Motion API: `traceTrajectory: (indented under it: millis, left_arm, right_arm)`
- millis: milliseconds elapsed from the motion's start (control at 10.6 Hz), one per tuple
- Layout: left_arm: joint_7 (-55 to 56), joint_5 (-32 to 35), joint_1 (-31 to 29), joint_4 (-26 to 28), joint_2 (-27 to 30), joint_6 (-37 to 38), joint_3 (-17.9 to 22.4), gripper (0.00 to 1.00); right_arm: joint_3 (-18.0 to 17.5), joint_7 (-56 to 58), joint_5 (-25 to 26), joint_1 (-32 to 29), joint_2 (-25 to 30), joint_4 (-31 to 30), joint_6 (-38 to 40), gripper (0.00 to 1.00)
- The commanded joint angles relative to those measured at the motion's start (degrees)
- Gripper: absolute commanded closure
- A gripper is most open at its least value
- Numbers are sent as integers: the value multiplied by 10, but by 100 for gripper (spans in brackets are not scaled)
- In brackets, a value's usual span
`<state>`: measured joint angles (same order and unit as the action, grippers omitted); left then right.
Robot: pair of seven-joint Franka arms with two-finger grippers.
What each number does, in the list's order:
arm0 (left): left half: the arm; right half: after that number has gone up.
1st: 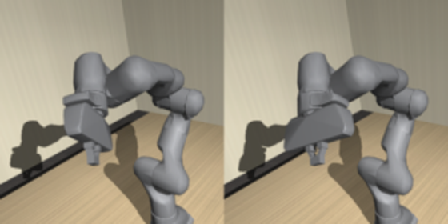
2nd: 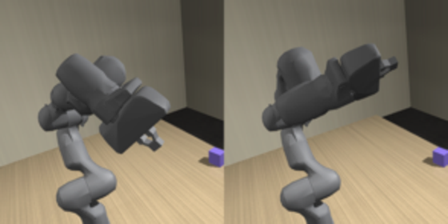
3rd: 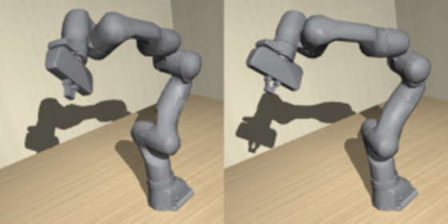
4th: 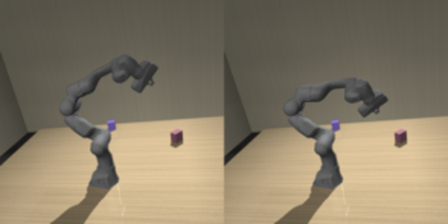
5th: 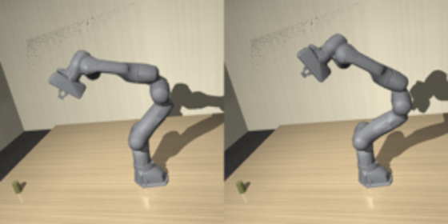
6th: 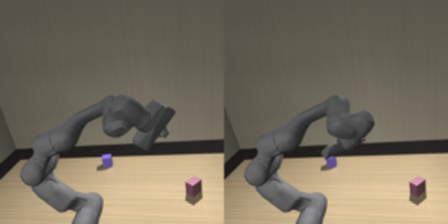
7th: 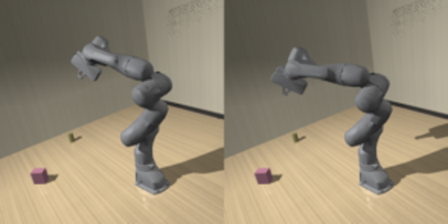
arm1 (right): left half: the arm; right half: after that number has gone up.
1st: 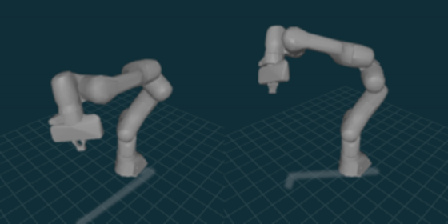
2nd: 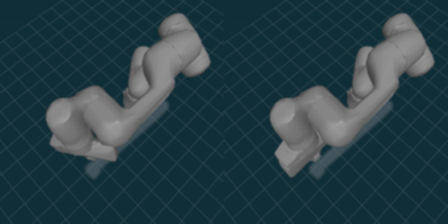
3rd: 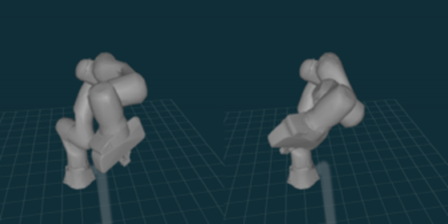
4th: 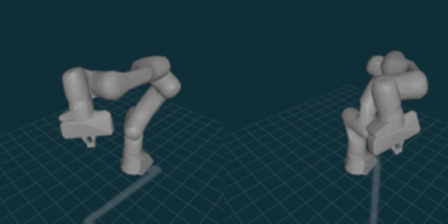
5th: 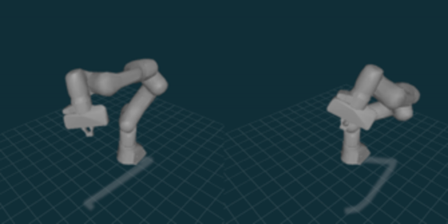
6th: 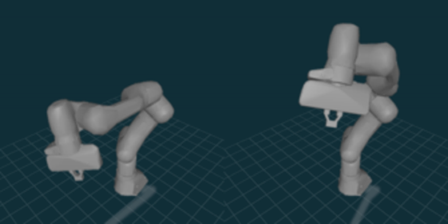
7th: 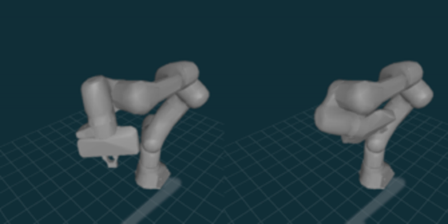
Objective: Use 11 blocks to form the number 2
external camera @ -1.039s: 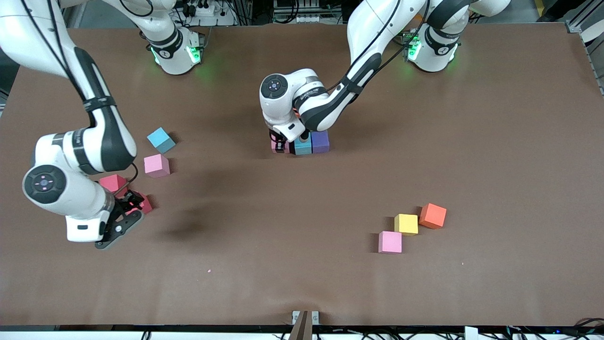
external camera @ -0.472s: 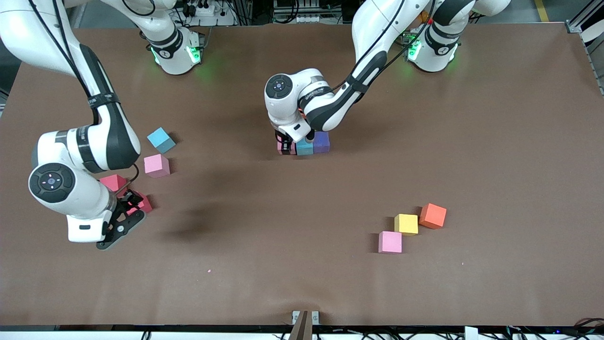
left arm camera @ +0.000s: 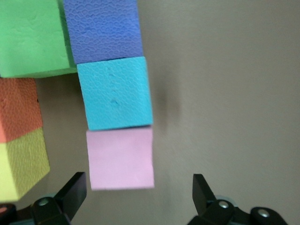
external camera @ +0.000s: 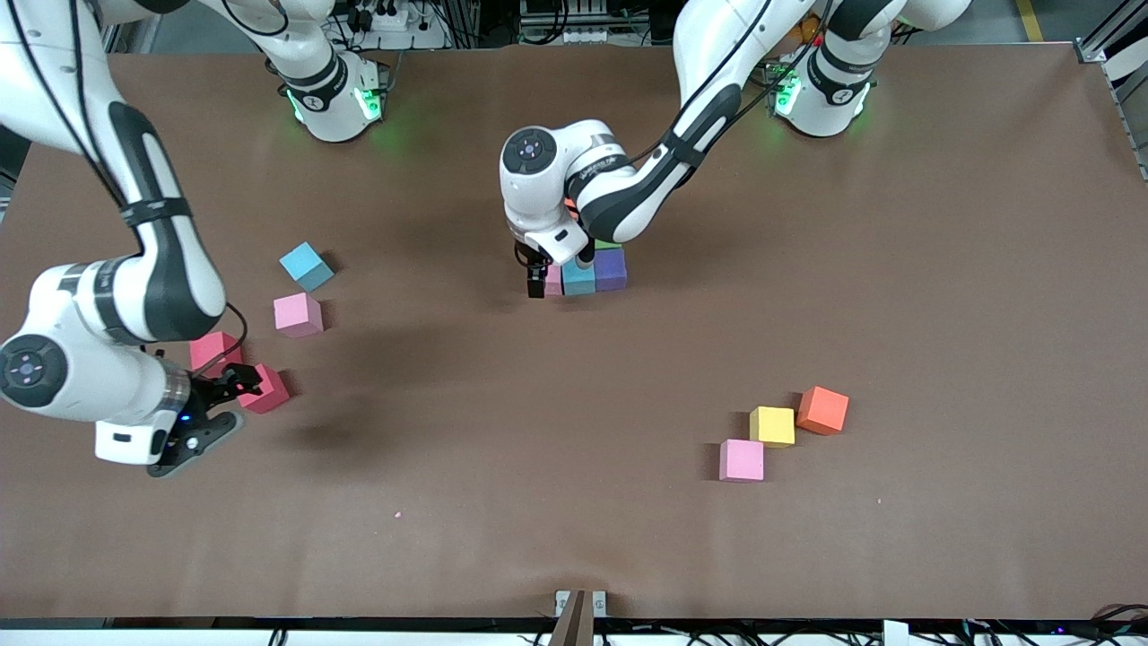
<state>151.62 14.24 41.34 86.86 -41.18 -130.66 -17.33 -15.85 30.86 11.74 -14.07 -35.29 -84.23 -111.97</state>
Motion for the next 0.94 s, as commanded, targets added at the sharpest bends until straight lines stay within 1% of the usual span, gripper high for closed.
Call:
traceTrajectory:
  millis: [0, 94, 283, 472, 661, 756, 850]
  left_arm:
    - [-23, 7, -35, 15, 46, 22, -7, 0]
    - [-60, 3, -45, 14, 57, 38, -7, 0]
    - [-155, -23, -87, 13, 79, 62, -8, 0]
    - [-269, -68, -137, 0, 96, 75, -8, 0]
    - [-430, -94, -193, -27, 97, 118, -9, 0]
    - [-515, -120, -219, -30, 97, 118, -8, 0]
    - [-591, -129, -241, -36, 97, 119, -8, 0]
  right_arm:
    - [-8, -3, -14, -16, 5, -24, 1, 0]
    - [-8, -2, -15, -26, 5, -34, -1, 0]
    - [-8, -2, -15, -35, 5, -44, -2, 0]
    - [-8, -1, -15, -36, 4, -49, -2, 0]
    - [-8, -2, -15, -39, -8, -62, -6, 0]
    - [-8, -1, -15, -44, -16, -62, -7, 0]
    - [-8, -1, -15, -45, -21, -62, -9, 0]
